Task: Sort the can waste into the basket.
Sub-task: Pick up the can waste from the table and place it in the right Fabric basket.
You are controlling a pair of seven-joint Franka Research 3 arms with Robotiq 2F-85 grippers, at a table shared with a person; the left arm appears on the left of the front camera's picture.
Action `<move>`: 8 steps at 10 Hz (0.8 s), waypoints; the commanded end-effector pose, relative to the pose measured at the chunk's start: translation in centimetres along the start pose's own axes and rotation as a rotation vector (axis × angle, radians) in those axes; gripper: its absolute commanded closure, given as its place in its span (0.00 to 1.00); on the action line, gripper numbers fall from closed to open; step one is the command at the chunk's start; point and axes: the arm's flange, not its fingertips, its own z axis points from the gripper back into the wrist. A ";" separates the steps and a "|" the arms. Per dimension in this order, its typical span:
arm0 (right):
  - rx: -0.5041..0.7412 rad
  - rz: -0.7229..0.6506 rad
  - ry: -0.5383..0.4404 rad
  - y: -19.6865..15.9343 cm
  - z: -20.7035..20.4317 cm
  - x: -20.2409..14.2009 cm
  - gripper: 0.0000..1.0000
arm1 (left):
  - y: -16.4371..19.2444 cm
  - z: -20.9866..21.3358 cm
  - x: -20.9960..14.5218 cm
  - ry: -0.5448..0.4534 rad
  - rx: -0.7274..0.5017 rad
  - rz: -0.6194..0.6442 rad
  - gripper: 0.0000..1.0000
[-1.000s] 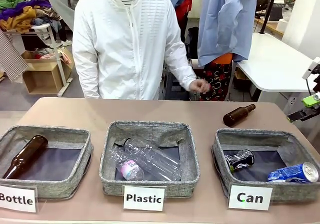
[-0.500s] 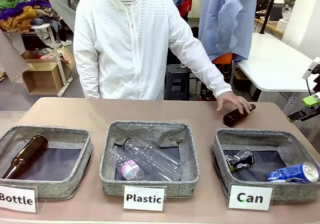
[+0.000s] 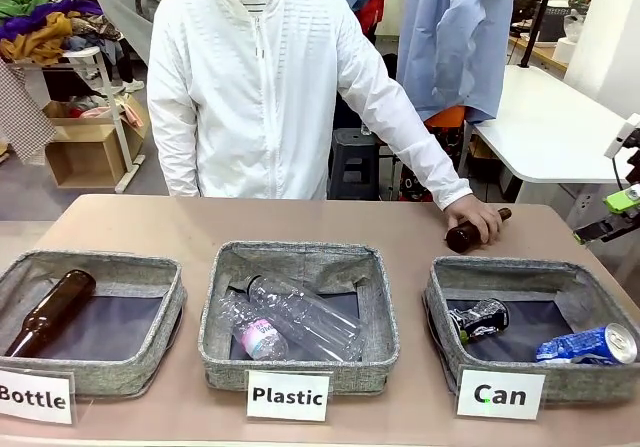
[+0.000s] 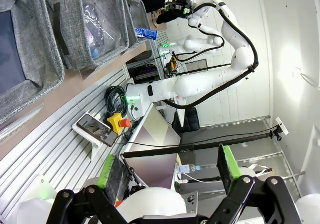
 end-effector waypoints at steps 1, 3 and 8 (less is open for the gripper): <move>0.011 0.008 0.007 0.3 0.3 0.5 0.00 | -0.3 0.0 -0.2 -0.001 -0.011 0.009 0.00; 0.011 0.008 0.007 0.3 0.3 0.5 0.00 | -0.3 0.0 -0.2 -0.001 -0.011 0.009 0.00; 0.011 0.008 0.007 0.3 0.3 0.5 0.00 | -0.3 0.0 -0.2 -0.001 -0.011 0.009 0.00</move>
